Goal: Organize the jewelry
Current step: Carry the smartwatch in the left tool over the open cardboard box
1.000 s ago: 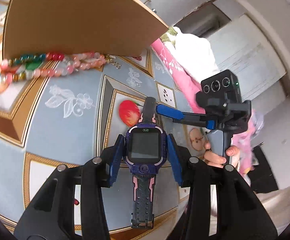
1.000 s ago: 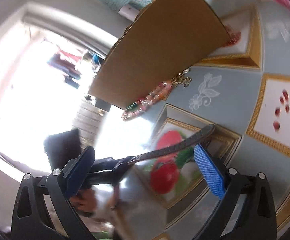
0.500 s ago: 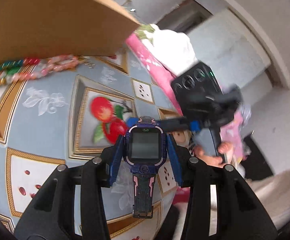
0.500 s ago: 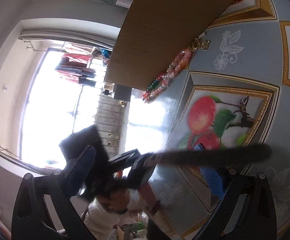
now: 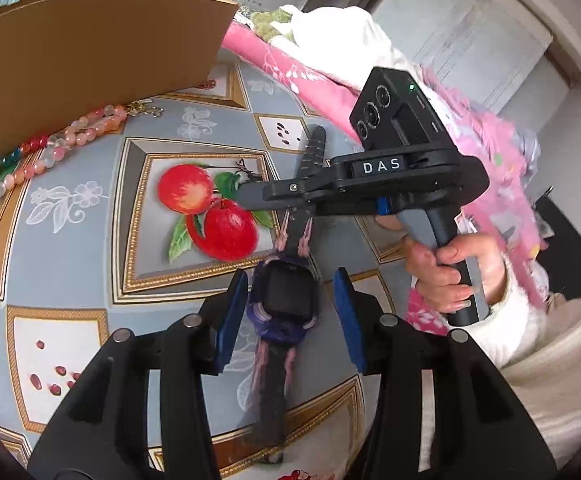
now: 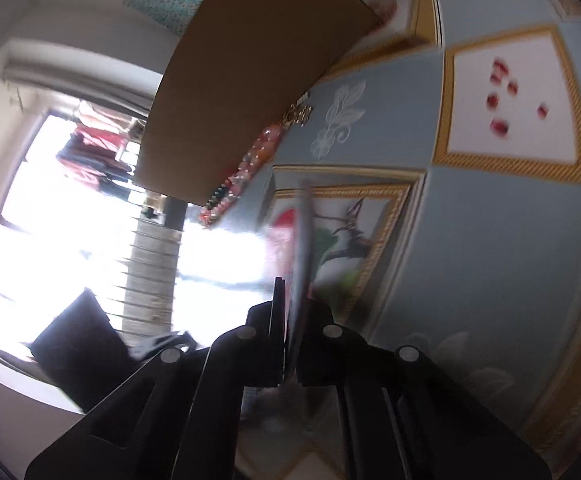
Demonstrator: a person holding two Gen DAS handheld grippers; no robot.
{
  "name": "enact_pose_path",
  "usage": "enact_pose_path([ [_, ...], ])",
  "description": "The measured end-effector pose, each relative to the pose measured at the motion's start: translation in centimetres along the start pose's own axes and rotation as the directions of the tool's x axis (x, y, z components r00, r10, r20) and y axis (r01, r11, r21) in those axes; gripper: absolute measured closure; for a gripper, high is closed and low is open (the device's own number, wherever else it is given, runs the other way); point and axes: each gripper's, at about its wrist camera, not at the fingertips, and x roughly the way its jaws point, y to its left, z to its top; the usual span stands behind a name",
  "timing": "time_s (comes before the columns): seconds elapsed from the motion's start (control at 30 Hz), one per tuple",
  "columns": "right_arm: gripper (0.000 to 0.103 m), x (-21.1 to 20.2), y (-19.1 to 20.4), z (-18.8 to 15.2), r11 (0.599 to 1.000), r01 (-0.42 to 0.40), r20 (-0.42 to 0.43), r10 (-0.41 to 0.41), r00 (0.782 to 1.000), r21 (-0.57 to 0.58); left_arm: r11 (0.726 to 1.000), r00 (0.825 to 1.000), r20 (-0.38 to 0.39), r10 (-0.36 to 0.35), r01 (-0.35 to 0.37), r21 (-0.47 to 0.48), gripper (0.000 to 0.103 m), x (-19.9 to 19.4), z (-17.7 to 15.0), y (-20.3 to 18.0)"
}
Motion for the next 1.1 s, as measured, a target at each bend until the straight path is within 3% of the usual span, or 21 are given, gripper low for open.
enact_pose_path([
  [0.2, 0.099, -1.5, -1.2, 0.4, 1.000, 0.005, 0.027, -0.005, 1.000, 0.003, 0.989, 0.993, -0.024, 0.119, -0.116, 0.089, 0.054, -0.2, -1.0, -2.1],
  [0.37, 0.099, -1.7, -0.8, 0.2, 0.999, -0.013, 0.014, 0.014, 1.000, -0.029, 0.938, 0.959, -0.043, 0.279, -0.263, 0.227, 0.055, 0.9, -2.7, -4.4],
  [0.53, 0.099, -3.3, 0.7, 0.3, 0.995, 0.007, 0.032, -0.004, 0.999, -0.098, 0.888, 0.926, 0.009, 0.379, -0.366, 0.277, 0.078, 0.9, -3.7, -4.9],
  [0.63, 0.099, -3.7, 1.9, 0.5, 0.992, -0.001, 0.043, 0.007, 0.999, -0.129, 0.900, 0.929, 0.003, 0.371, -0.361, 0.246, 0.080, 0.4, -3.7, -4.5],
  [0.97, 0.099, -4.4, 6.5, -0.5, 0.970, -0.006, 0.070, 0.024, 0.997, -0.243, 0.841, 0.893, 0.038, 0.448, -0.436, 0.320, 0.088, 0.6, -4.2, -6.1],
  [1.0, 0.099, -4.8, 6.9, -0.6, 0.968, -0.010, 0.072, 0.029, 0.997, -0.252, 0.831, 0.883, 0.050, 0.466, -0.457, 0.316, 0.103, 0.3, -4.1, -6.1],
  [1.1, 0.099, -5.2, 7.6, -0.6, 0.963, -0.018, 0.074, 0.040, 0.996, -0.268, 0.854, 0.896, 0.016, 0.444, -0.429, 0.293, 0.103, -0.2, -3.7, -5.2],
])
